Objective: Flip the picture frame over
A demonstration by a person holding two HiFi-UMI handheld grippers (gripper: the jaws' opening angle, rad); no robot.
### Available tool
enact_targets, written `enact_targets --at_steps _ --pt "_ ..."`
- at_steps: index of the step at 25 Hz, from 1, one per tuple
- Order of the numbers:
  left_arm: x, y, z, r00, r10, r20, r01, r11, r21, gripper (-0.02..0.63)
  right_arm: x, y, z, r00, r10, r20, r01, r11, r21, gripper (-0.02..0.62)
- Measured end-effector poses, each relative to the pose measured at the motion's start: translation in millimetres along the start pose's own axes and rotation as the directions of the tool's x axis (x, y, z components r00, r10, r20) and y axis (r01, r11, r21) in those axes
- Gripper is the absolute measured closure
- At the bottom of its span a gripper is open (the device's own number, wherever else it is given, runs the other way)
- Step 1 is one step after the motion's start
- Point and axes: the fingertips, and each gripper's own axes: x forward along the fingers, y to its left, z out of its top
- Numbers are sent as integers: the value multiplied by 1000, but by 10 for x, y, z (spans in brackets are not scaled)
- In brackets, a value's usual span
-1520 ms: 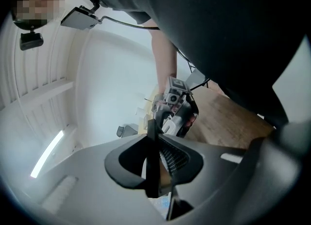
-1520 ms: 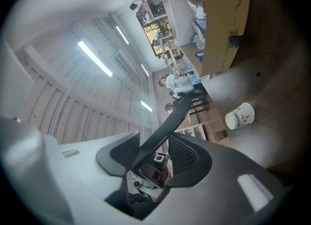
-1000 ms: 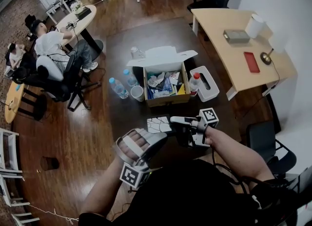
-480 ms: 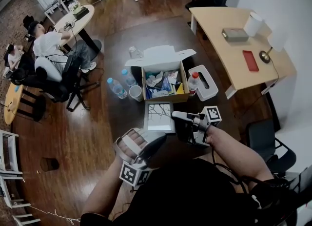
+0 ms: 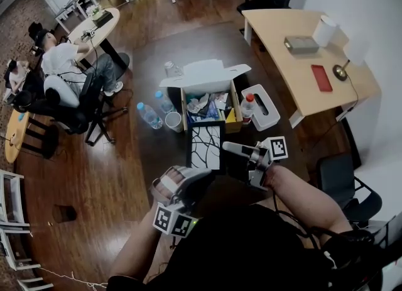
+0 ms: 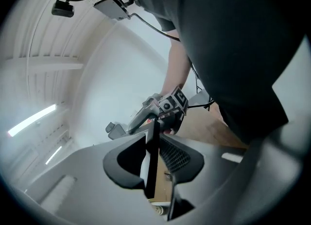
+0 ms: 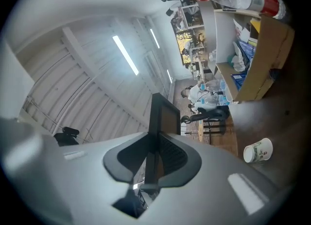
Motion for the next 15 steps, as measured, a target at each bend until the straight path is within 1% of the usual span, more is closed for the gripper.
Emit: enact_targets --at_steps 1,4,8,10,11,15 --pt "-2 16 7 1000 6 8 -6 1000 -16 522 -4 13 12 1000 6 5 -6 1000 -7 528" --pt "-18 92 44 999 31 37 -29 997 -73 569 -14 57 60 999 26 28 -26 1000 -14 529" --pt "-36 123 70 997 49 57 -42 992 -116 574 3 124 60 998 51 31 -50 998 -39 529" --pt "-55 133 103 995 65 71 -54 988 -145 595 -20 135 58 998 54 30 -52 998 -47 529" --pt "-66 143 125 994 74 79 -60 985 -161 606 -43 136 65 998 53 30 -52 997 -50 529" --pt "-179 256 151 987 125 96 -101 970 -221 606 -135 116 103 998 50 44 -48 997 -57 529"
